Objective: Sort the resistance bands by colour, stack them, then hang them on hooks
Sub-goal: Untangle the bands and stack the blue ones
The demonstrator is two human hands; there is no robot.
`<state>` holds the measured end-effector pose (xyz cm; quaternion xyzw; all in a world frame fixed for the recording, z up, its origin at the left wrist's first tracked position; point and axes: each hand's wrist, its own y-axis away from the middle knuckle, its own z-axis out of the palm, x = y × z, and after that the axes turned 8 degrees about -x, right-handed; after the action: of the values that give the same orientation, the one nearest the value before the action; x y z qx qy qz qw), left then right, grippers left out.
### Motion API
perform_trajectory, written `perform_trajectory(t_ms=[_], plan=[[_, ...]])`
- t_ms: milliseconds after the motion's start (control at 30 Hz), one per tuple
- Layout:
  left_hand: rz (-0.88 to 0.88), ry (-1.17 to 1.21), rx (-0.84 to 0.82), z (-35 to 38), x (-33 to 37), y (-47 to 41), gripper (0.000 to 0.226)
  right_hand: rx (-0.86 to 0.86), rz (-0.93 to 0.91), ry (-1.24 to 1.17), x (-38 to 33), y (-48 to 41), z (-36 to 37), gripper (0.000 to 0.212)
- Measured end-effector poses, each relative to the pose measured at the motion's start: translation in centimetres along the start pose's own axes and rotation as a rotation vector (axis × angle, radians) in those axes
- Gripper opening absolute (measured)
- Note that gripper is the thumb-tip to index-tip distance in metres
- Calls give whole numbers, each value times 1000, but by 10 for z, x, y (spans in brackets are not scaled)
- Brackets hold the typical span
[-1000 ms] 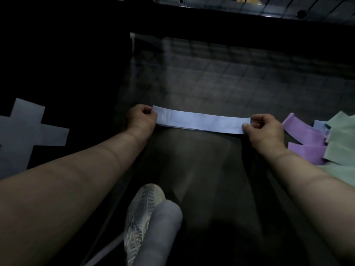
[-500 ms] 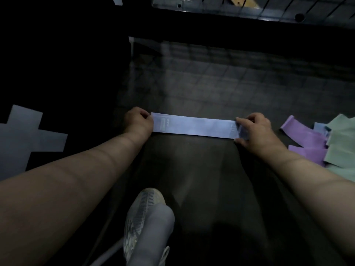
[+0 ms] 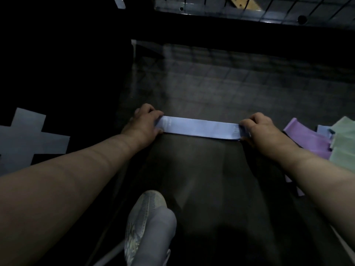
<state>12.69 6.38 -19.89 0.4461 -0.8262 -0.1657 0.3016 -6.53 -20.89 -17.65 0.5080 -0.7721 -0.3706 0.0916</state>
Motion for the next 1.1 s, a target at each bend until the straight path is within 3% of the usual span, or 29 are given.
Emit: perform_trajectory(t_ms=[167, 300, 367, 433, 533, 633, 700, 800, 900, 1000, 1100], plan=[[26, -62, -12, 1, -4, 1, 56, -42, 7, 33, 2, 2, 3, 56], [26, -150, -12, 2, -1, 4, 57, 16, 19, -25, 2, 5, 11, 58], [-20, -200, -27, 1, 4, 8, 64, 44, 16, -47, 2, 8, 18, 67], [-62, -274, -12, 0, 12, 14, 73, 121, 35, -76, 10, 15, 27, 62], [-53, -247, 65, 1, 35, 20, 76, 267, 235, -26, 33, 30, 39, 48], [13, -199, 73, 5, 69, 20, 68, 271, 566, -27, 62, 50, 45, 47], [99, -216, 74, 10, 95, 19, 63, 233, 656, -122, 84, 62, 45, 48], [234, -175, 29, 17, 139, 21, 72, 65, 563, -46, 112, 77, 41, 53], [346, -167, -97, 23, 181, 24, 83, 66, 404, 119, 127, 89, 34, 58], [486, -229, -233, 26, 217, 24, 69, 45, 285, 97, 141, 97, 24, 47], [639, -402, -324, 26, 254, 19, 59, 282, 294, -81, 159, 98, 4, 24]])
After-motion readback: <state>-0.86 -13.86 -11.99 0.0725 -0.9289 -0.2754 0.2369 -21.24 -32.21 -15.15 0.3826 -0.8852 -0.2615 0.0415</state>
